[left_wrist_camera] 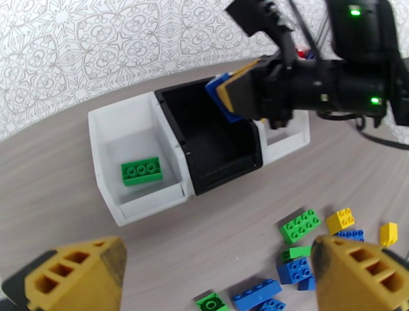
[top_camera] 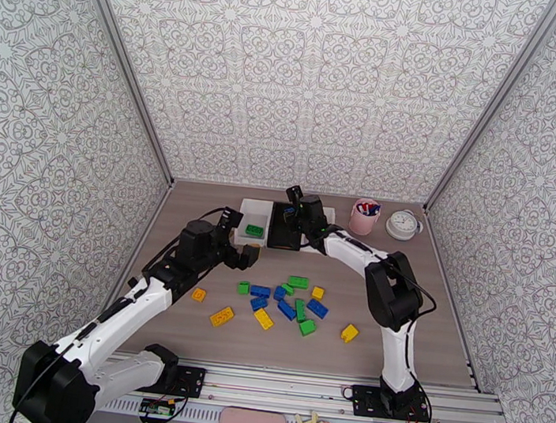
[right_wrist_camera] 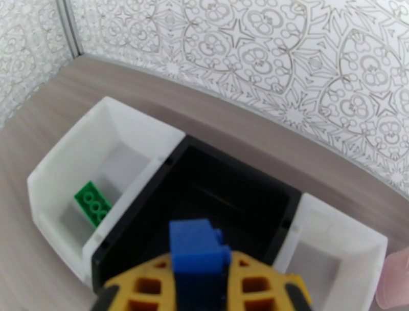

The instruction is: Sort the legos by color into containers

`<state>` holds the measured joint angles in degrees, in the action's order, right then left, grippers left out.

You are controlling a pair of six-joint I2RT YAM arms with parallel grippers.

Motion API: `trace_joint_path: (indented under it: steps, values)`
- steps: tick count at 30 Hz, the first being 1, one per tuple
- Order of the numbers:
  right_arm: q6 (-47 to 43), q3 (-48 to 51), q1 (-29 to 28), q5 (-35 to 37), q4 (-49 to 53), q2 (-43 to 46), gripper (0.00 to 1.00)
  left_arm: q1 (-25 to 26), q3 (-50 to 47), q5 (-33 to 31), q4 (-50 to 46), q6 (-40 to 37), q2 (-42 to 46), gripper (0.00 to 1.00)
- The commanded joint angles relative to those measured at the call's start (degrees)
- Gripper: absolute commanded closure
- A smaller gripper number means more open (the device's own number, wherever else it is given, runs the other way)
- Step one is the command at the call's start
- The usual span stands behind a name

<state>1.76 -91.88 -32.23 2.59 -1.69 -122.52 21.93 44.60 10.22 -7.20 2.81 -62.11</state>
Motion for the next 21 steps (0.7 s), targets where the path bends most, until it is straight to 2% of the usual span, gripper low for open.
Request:
trace_joint_path:
  steps: [1, 7, 11, 15, 17, 21]
  values:
    - [0.71, -4.69, 0.32, 1.54, -0.02, -3.1, 0.9, 0.38, -0.95, -1.11, 1.15, -2.26, 0.85, 0.0]
    - [0.35, -8.09, 0.54, 1.04, 1.73, -5.01, 0.81, 0.45, -1.05, -1.25, 1.19, -2.19, 0.9, 0.0]
    - [0.11, -7.08, 0.67, -0.33, 2.06, -2.39, 0.57, 0.42, -0.66, -3.09, -0.09, -0.64, 0.66, 0.0]
    - [-1.9, -2.02, 0.75, -2.98, -0.69, 2.45, 0.25, 0.65, -0.92, -5.09, -0.24, 2.72, 0.24, 0.0]
    - [-2.78, 1.77, 0.75, -4.2, -3.5, 5.48, 0.18, 1.0, -0.85, -6.68, -0.82, 4.64, 0.1, 0.0]
    - [-5.29, 9.99, 0.76, -8.65, -8.48, 11.93, 0.12, 1.82, -0.15, -11.18, -4.73, 9.99, -1.02, 0.0]
